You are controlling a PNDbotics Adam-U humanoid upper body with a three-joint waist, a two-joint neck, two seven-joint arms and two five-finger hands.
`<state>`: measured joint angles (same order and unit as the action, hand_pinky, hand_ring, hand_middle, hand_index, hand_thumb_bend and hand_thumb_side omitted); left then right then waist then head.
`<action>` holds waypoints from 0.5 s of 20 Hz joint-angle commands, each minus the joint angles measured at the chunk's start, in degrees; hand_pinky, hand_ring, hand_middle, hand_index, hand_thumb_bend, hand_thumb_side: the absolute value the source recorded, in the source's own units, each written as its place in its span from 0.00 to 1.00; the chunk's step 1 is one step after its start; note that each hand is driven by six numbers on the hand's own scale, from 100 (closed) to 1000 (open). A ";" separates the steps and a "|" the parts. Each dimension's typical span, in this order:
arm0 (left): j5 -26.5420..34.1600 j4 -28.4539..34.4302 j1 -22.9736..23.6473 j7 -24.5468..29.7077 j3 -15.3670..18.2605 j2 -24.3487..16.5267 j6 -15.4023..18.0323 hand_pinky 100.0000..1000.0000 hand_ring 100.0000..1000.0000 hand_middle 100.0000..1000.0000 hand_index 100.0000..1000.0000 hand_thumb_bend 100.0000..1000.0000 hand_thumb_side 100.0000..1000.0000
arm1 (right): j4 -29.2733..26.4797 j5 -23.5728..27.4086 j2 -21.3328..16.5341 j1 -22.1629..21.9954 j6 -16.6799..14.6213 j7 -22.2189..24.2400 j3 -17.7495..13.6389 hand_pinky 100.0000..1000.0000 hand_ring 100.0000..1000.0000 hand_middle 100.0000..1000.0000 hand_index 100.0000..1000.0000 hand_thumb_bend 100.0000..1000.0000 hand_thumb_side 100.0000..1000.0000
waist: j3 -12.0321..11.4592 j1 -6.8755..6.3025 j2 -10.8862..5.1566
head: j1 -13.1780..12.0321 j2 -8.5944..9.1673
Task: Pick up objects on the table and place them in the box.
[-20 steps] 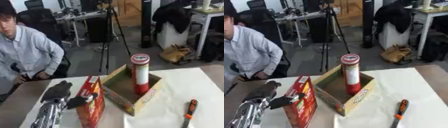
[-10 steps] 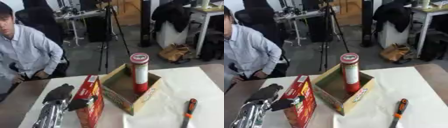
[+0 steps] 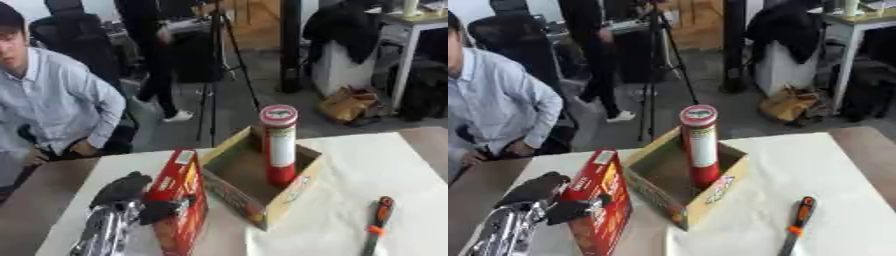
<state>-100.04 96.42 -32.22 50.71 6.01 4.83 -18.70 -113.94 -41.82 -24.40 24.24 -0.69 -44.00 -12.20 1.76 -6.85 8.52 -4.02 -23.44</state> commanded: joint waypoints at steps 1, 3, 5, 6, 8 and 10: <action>-0.81 -0.28 -0.89 1.26 0.47 -0.48 -1.33 1.00 1.00 0.95 1.00 0.58 1.00 | -0.65 -0.33 -0.59 0.95 -0.01 -0.23 -0.09 0.89 0.91 0.89 0.81 0.00 1.00 | 0.03 0.47 -0.58 | -0.24 0.42; -2.15 -1.26 -0.95 1.26 0.72 -0.55 -1.37 1.00 0.98 0.94 1.00 0.56 1.00 | -0.65 -0.34 -0.54 0.98 -0.07 -0.28 -0.09 0.89 0.91 0.89 0.81 0.00 1.00 | 0.06 0.47 -0.53 | -0.27 0.44; -3.51 -1.89 -1.03 1.26 0.90 -0.53 -1.29 1.00 0.98 0.94 1.00 0.56 1.00 | -0.65 -0.34 -0.50 1.00 -0.13 -0.34 -0.07 0.89 0.91 0.89 0.80 0.00 1.00 | 0.10 0.49 -0.50 | -0.28 0.47; -4.29 -2.09 -1.03 1.26 1.07 -0.55 -1.33 1.00 0.97 0.93 1.00 0.54 1.00 | -0.65 -0.34 -0.48 0.99 -0.15 -0.37 -0.08 0.89 0.91 0.89 0.80 0.00 1.00 | 0.12 0.51 -0.47 | -0.31 0.51; -5.88 -2.35 -1.10 1.26 1.31 -0.50 -1.42 1.00 0.97 0.93 1.00 0.53 1.00 | -0.65 -0.35 -0.45 0.98 -0.18 -0.44 -0.08 0.89 0.91 0.89 0.80 0.00 1.00 | 0.18 0.54 -0.43 | -0.35 0.58; -7.19 -2.39 -1.15 1.26 1.43 -0.43 -1.44 1.00 0.96 0.91 1.00 0.52 1.00 | -0.65 -0.35 -0.42 0.97 -0.20 -0.51 -0.08 0.89 0.91 0.88 0.80 0.00 1.00 | 0.21 0.54 -0.40 | -0.38 0.62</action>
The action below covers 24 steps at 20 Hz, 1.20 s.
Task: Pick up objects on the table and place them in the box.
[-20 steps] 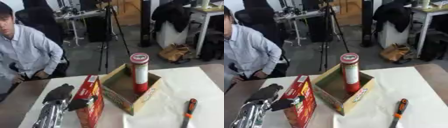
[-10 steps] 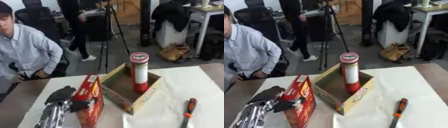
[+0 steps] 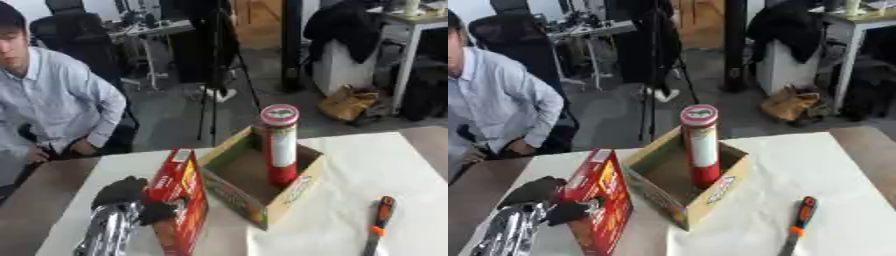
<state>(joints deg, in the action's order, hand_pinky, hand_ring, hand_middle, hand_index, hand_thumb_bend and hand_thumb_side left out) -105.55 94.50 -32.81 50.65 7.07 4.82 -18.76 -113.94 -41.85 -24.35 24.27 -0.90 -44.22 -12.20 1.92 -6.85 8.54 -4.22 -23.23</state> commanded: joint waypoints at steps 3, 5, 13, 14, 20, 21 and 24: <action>-2.37 -0.48 -0.59 1.32 0.55 -0.30 -1.44 1.00 0.95 0.90 0.99 0.50 1.00 | -0.65 -0.32 -0.40 0.87 0.01 -0.33 -0.07 0.89 0.91 0.88 0.80 0.00 1.00 | 0.09 0.52 -0.36 | -0.22 0.48; -2.00 -0.41 -0.62 1.32 0.51 -0.20 -1.40 0.99 0.92 0.87 0.98 0.49 1.00 | -0.65 -0.32 -0.39 0.86 0.00 -0.37 -0.07 0.89 0.91 0.88 0.80 0.00 1.00 | 0.13 0.52 -0.30 | -0.22 0.43; 2.10 -0.29 -0.70 1.32 0.08 -0.09 -1.11 0.84 0.74 0.80 0.90 0.46 1.00 | -0.65 -0.07 -0.33 0.98 -0.11 -0.48 -0.04 0.89 0.91 0.88 0.80 0.00 1.00 | 0.29 0.49 -0.23 | -0.16 0.38; 2.55 -0.30 -0.70 1.32 0.06 -0.12 -1.08 0.84 0.73 0.80 0.90 0.46 1.00 | -0.65 -0.05 -0.32 0.99 -0.13 -0.50 -0.04 0.89 0.91 0.88 0.80 0.00 1.00 | 0.29 0.48 -0.24 | -0.15 0.40; 4.78 0.02 -0.69 1.32 -0.24 -0.06 -1.33 0.63 0.58 0.68 0.80 0.31 1.00 | -0.65 0.05 -0.26 1.07 -0.23 -0.56 0.00 0.89 0.91 0.88 0.80 0.00 1.00 | 0.37 0.44 -0.24 | -0.02 0.66; 5.08 0.22 -0.74 1.32 -0.29 -0.06 -1.57 0.50 0.54 0.62 0.76 0.24 1.00 | -0.65 0.06 -0.25 1.11 -0.24 -0.58 0.01 0.89 0.91 0.88 0.80 0.00 1.00 | 0.40 0.44 -0.22 | 0.02 0.73; 5.53 0.54 -0.76 1.32 -0.45 -0.09 -2.28 0.43 0.50 0.58 0.74 0.17 1.00 | -0.65 0.09 -0.21 1.17 -0.27 -0.58 0.06 0.89 0.91 0.88 0.80 0.00 1.00 | 0.46 0.39 -0.19 | 0.07 0.83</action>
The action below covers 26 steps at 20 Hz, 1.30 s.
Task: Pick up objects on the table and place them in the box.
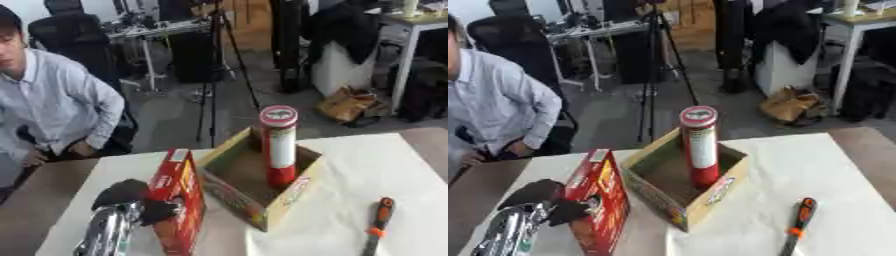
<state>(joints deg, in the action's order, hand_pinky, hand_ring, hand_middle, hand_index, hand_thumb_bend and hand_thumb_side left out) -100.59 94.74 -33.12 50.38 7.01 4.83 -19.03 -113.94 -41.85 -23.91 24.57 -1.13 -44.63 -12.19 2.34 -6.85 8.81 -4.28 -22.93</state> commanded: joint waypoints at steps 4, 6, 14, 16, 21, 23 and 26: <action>-0.28 -0.19 -0.38 1.59 -0.37 -0.10 -2.40 0.36 0.47 0.55 0.71 0.10 1.00 | -0.65 0.25 -0.62 0.87 -0.11 -0.14 0.11 0.89 0.91 0.88 0.80 0.00 1.00 | 0.10 0.36 -0.43 | 0.17 0.63; -0.35 -0.45 -0.37 1.59 -0.42 -0.07 -2.36 0.33 0.44 0.52 0.69 0.05 1.00 | -0.65 0.28 -0.63 0.90 -0.14 -0.17 0.09 0.89 0.91 0.88 0.80 0.00 1.00 | 0.13 0.36 -0.42 | 0.14 0.63; -0.69 -1.17 -0.43 1.59 -0.50 -0.08 -2.16 0.27 0.37 0.45 0.61 0.00 1.00 | -0.65 0.31 -0.68 1.11 -0.18 -0.45 0.03 0.88 0.91 0.88 0.80 0.00 1.00 | 0.19 0.40 -0.35 | 0.06 0.66; -0.77 -1.36 -0.44 1.59 -0.51 -0.06 -2.06 0.25 0.35 0.43 0.59 0.00 1.00 | -0.65 0.31 -0.67 1.12 -0.19 -0.55 0.02 0.88 0.91 0.88 0.80 0.00 1.00 | 0.26 0.39 -0.32 | 0.01 0.64; -1.47 -1.23 -0.55 1.59 -0.52 -0.13 -1.96 0.16 0.26 0.35 0.51 0.00 1.00 | -0.65 0.29 -0.68 1.20 -0.17 -0.70 0.04 0.88 0.91 0.88 0.80 0.00 1.00 | 0.37 0.30 -0.22 | 0.04 0.81; -1.73 -1.02 -0.57 1.59 -0.55 -0.13 -1.96 0.15 0.25 0.34 0.51 0.00 1.00 | -0.65 0.25 -0.68 1.20 -0.15 -0.76 0.02 0.88 0.91 0.88 0.80 0.00 1.00 | 0.41 0.25 -0.18 | 0.10 0.88; -2.03 -0.16 -0.71 1.57 -0.57 -0.19 -2.24 0.05 0.17 0.25 0.43 0.00 0.97 | -0.65 0.22 -0.67 1.18 -0.14 -0.81 0.04 0.89 0.91 0.88 0.80 0.00 1.00 | 0.48 0.20 -0.13 | 0.19 0.98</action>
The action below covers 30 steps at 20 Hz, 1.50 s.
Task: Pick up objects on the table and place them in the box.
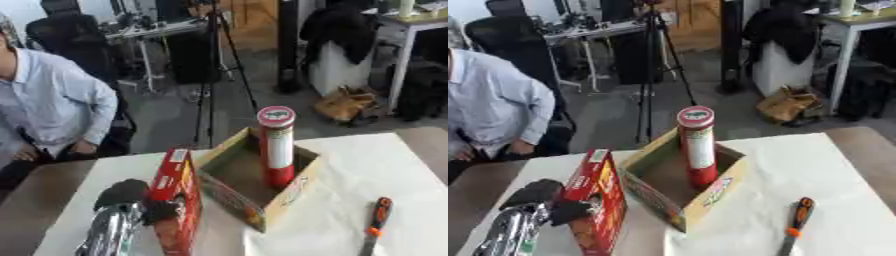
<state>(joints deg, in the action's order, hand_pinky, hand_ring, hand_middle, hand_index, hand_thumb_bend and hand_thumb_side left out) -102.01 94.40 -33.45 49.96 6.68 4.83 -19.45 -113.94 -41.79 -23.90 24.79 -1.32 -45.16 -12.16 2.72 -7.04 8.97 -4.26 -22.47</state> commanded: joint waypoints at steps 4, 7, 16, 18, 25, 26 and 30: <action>-1.03 2.43 -0.75 1.26 -0.46 -0.75 -2.60 0.00 0.12 0.20 0.39 0.00 0.87 | -0.65 0.17 -0.64 0.93 0.10 -0.32 0.01 0.89 0.91 0.88 0.80 0.00 1.00 | 0.24 0.37 -0.28 | 0.26 0.76; -1.32 3.58 -1.37 -0.36 -0.34 -2.03 -3.43 0.00 0.09 0.17 0.38 0.00 0.81 | -0.65 0.11 -0.71 0.89 0.16 -0.34 -0.04 0.89 0.91 0.88 0.80 0.00 1.00 | 0.29 0.37 -0.38 | 0.49 1.14; -1.66 4.75 -2.86 -3.86 -0.11 -5.65 -4.96 0.00 0.07 0.15 0.38 0.00 0.76 | -0.65 0.06 -0.98 0.82 0.31 -0.49 -0.13 0.89 0.91 0.88 0.80 0.00 1.00 | 0.27 0.41 -0.57 | 1.46 2.03; -1.66 4.97 -3.33 -4.02 0.01 -6.48 -5.06 0.00 0.07 0.15 0.38 0.00 0.75 | -0.65 0.05 -0.99 0.81 0.32 -0.51 -0.13 0.89 0.91 0.88 0.80 0.00 1.00 | 0.29 0.40 -0.58 | 1.66 2.18; -0.48 6.17 -5.00 -3.88 0.29 -8.11 -5.18 0.00 0.07 0.15 0.37 0.00 0.74 | -0.65 0.05 -0.99 0.79 0.39 -0.53 -0.12 0.89 0.91 0.88 0.80 0.00 1.00 | 0.31 0.53 -0.57 | 2.34 2.41; -0.27 6.46 -5.32 -3.82 0.36 -8.32 -5.20 0.00 0.07 0.14 0.37 0.00 0.74 | -0.65 0.05 -0.99 0.79 0.41 -0.56 -0.12 0.88 0.91 0.88 0.79 0.00 1.00 | 0.30 0.56 -0.57 | 2.43 2.43; 0.65 8.20 -7.31 -3.77 0.33 -9.52 -5.07 0.00 0.06 0.13 0.35 0.00 0.74 | -0.65 0.09 -0.99 0.82 0.43 -0.67 -0.11 0.88 0.91 0.88 0.79 0.00 1.00 | 0.29 0.70 -0.64 | 2.97 2.38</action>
<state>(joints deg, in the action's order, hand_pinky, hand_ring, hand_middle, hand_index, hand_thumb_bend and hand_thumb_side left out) -101.72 100.66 -39.34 45.48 6.72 -2.85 -23.66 -113.94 -41.79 -23.90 24.86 -0.85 -45.65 -12.16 3.08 -6.87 9.25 -1.51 -20.43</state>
